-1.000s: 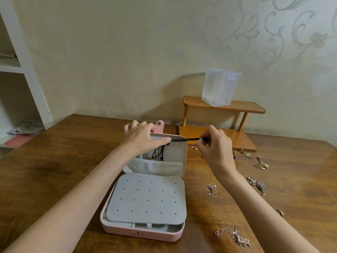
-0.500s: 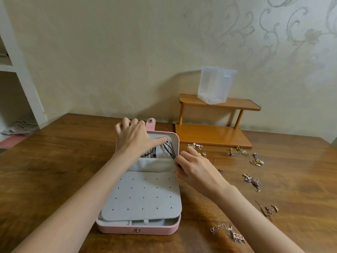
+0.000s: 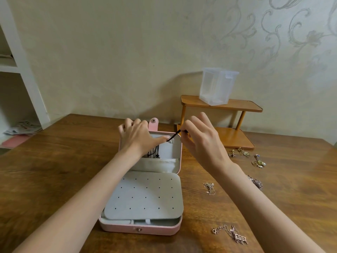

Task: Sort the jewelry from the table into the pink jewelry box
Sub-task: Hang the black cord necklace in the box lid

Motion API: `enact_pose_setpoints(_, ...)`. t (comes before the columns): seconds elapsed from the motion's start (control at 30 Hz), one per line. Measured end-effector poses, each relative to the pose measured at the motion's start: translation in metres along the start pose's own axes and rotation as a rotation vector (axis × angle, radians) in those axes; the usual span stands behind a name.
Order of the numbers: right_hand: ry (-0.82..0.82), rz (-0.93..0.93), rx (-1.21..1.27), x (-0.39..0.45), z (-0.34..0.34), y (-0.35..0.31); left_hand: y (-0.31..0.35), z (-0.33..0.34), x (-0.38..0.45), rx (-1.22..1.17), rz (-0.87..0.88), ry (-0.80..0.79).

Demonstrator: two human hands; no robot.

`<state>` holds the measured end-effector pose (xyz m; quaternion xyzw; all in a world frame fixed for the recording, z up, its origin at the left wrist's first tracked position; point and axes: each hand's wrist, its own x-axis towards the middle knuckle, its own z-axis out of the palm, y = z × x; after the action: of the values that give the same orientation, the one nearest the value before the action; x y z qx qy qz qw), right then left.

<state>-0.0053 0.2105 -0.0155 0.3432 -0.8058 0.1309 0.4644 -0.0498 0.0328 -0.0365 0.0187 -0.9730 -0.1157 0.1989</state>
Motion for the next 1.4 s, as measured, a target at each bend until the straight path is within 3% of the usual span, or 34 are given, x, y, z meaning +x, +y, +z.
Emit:
enact_pose_setpoints(0.17, -0.068, -0.098, 0.074, -0.015, -0.003, -0.004, 0.002, -0.001, 0.001, -0.016, -0.013, -0.023)
enact_pose_setpoints(0.4, -0.162, 0.119, 0.108, -0.020, 0.000, 0.004, 0.007, -0.006, 0.001, 0.073, 0.037, -0.131)
enact_pose_setpoints(0.53, -0.317, 0.019, -0.015, -0.015, 0.013, 0.001, 0.004, -0.009, -0.003, 0.144, 0.063, -0.170)
enact_pose_setpoints(0.77, -0.384, -0.071, -0.025, -0.028, 0.031, -0.006, 0.001, -0.015, -0.009, 0.173, 0.155, -0.164)
enact_pose_setpoints(1.1, -0.528, 0.050, -0.008, -0.027, 0.032, -0.006, -0.005, -0.019, -0.015, 0.207, 0.246, -0.145)
enact_pose_setpoints(1.4, -0.671, 0.257, -0.072, -0.014, 0.038, -0.054, -0.010, -0.016, -0.019, 0.188, 0.222, -0.164)
